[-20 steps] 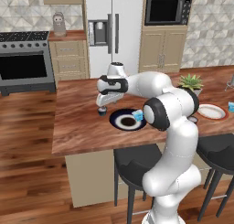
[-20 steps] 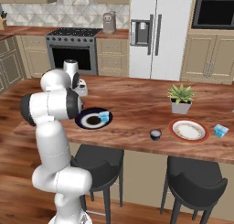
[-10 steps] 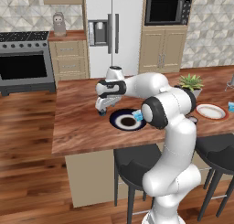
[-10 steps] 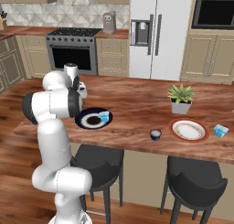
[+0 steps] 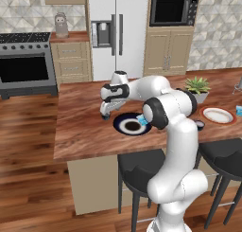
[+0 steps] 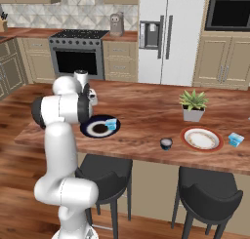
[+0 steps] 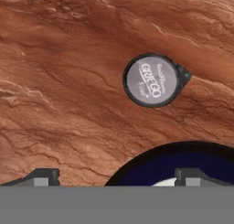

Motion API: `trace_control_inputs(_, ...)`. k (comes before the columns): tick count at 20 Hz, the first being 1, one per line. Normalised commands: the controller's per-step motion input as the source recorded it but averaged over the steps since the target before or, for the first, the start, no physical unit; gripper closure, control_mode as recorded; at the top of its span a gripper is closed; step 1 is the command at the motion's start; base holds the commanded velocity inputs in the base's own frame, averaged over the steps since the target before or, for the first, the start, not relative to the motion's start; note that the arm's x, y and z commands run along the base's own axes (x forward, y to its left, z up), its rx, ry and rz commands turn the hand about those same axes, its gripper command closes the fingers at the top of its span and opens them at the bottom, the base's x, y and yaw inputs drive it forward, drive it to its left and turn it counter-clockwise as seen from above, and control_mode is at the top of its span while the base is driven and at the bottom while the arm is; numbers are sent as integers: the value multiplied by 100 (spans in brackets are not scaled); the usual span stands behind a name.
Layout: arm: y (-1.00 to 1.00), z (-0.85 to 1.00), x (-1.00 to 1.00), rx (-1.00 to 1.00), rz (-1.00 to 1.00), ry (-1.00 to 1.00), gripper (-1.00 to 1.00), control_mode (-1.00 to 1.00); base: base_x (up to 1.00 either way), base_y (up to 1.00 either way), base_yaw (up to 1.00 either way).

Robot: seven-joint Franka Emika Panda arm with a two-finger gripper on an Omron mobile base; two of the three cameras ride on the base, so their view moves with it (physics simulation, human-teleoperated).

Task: Place two yogurt containers on each plate.

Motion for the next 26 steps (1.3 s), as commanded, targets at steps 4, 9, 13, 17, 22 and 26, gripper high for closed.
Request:
trace_control_inputs(4,0,-6,31,0,0,1,-100,-100,0,0,0)
trace_control_inputs(9,0,-5,22,0,0,0,-100,-100,0,0,0)
trace_control_inputs(13,0,-6,18,0,0,0,-100,-100,0,0,0)
trace_control_inputs(17,8,-12,2,0,1,0,-100,-100,0,0,0)
trace_control_inputs(22,13,-14,0,0,1,0,-100,-100,0,0,0)
trace_control_inputs(26,3,-7,2,0,1,0,-100,-100,0,0,0)
